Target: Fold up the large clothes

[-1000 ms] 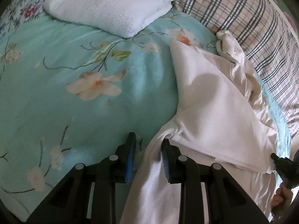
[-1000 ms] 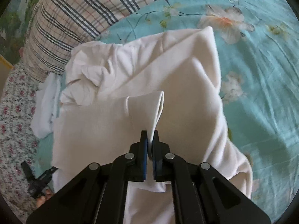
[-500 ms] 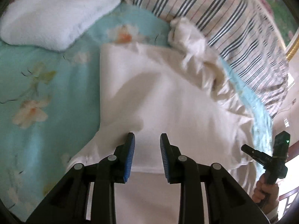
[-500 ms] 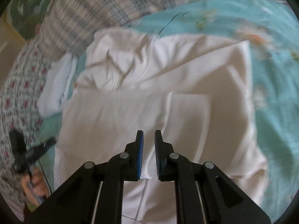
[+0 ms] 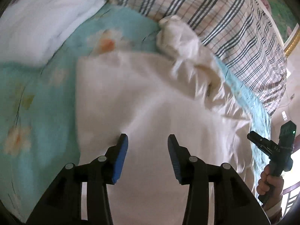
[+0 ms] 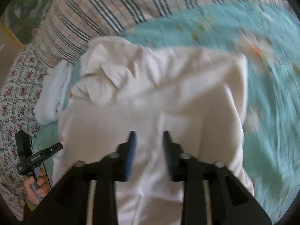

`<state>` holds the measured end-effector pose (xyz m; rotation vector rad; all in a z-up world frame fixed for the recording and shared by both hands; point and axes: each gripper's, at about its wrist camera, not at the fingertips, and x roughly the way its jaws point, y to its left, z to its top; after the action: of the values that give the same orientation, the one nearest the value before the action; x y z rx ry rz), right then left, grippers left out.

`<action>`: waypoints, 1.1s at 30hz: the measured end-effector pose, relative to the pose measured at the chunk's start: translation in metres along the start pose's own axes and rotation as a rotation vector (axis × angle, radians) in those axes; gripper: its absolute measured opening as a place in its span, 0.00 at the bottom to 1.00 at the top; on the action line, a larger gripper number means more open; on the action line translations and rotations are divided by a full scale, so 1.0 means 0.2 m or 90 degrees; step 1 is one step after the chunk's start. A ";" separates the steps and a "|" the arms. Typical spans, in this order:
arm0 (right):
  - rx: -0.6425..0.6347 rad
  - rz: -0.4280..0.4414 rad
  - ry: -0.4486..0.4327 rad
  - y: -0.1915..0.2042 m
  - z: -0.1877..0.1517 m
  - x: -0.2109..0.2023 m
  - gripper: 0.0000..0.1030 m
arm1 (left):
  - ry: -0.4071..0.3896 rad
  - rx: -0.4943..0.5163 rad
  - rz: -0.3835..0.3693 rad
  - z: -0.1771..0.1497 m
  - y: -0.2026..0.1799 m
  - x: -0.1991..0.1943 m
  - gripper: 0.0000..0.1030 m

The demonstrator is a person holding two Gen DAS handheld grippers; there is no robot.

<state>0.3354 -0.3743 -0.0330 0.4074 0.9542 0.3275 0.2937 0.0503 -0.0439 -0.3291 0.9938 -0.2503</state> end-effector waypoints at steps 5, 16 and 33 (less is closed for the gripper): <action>-0.078 0.002 -0.029 0.20 0.25 0.11 0.42 | -0.028 0.022 0.022 0.28 -0.09 0.09 0.51; -0.305 -0.082 -0.057 0.60 0.79 0.63 0.51 | -0.020 0.013 0.024 0.65 -0.08 0.37 0.55; -0.286 0.033 -0.124 0.54 0.71 0.17 0.02 | -0.004 0.082 -0.114 0.56 -0.41 0.42 0.55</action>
<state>0.4635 -0.2922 0.0658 0.0495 0.6562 0.5256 0.4282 -0.0368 -0.0209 -0.3014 0.9390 -0.4731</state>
